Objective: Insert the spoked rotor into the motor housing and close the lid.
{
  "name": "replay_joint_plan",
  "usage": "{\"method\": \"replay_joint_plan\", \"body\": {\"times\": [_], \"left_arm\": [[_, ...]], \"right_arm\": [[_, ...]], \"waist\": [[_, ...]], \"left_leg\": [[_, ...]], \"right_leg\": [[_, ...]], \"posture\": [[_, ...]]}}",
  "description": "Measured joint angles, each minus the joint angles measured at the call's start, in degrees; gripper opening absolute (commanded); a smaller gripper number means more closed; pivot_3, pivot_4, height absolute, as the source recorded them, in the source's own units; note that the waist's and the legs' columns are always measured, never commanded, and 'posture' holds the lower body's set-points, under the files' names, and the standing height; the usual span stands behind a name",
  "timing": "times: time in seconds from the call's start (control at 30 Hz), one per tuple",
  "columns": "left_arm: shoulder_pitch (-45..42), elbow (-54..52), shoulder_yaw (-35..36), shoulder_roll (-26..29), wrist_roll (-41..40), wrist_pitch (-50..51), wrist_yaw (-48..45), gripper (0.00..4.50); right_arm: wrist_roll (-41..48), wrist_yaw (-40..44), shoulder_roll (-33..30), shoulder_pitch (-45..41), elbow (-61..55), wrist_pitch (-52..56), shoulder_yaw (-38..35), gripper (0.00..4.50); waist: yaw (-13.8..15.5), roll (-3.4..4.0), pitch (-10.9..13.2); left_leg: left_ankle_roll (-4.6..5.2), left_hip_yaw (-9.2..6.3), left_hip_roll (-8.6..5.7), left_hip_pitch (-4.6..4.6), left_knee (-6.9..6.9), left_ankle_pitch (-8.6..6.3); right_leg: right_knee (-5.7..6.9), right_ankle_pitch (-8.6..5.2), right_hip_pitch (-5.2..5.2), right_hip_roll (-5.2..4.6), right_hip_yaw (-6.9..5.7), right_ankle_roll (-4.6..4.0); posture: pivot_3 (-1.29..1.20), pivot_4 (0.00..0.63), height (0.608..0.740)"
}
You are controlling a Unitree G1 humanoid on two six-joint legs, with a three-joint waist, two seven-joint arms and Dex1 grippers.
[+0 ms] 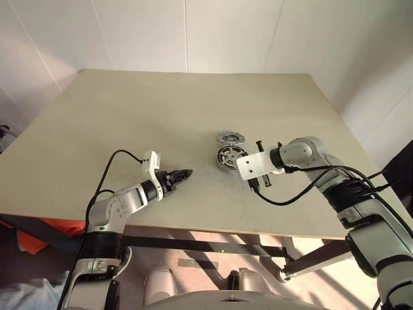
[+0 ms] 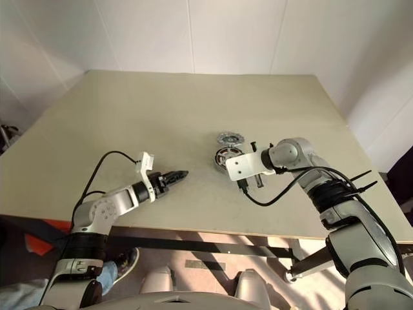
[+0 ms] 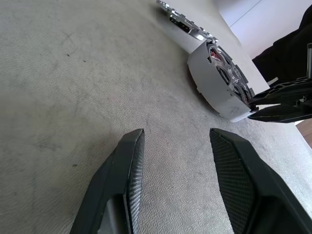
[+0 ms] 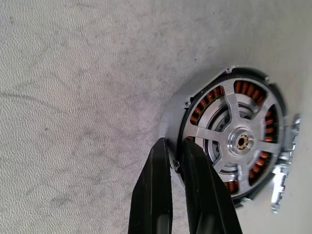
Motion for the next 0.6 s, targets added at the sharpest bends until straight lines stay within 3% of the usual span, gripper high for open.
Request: {"method": "replay_joint_plan", "body": {"times": [0.37,0.6], "left_arm": [[0.6,-0.5,0.1,-0.1,0.0,-0.1,0.4,2.25],[0.8,-0.9,0.0,-0.2,-0.2,-0.2,0.3,2.25]], "right_arm": [[-0.4,-1.1,1.0,-0.3,1.1,1.4,-0.1,0.01],[8.0,1.3,4.1,2.5,-8.7,27.7,-5.4,0.01]], "waist": [[0.0,-0.01,0.0],[0.2,0.18,0.1]], "left_leg": [[-0.02,-0.01,0.01,0.12,-0.01,0.01],[-0.03,-0.03,0.00,0.03,-0.05,0.02]], "right_leg": [[0.01,0.04,0.07,0.05,0.04,-0.06],[0.01,0.07,-0.07,0.08,0.10,-0.10]], "posture": [[0.00,0.000,0.740],[0.00,0.000,0.740]]}}
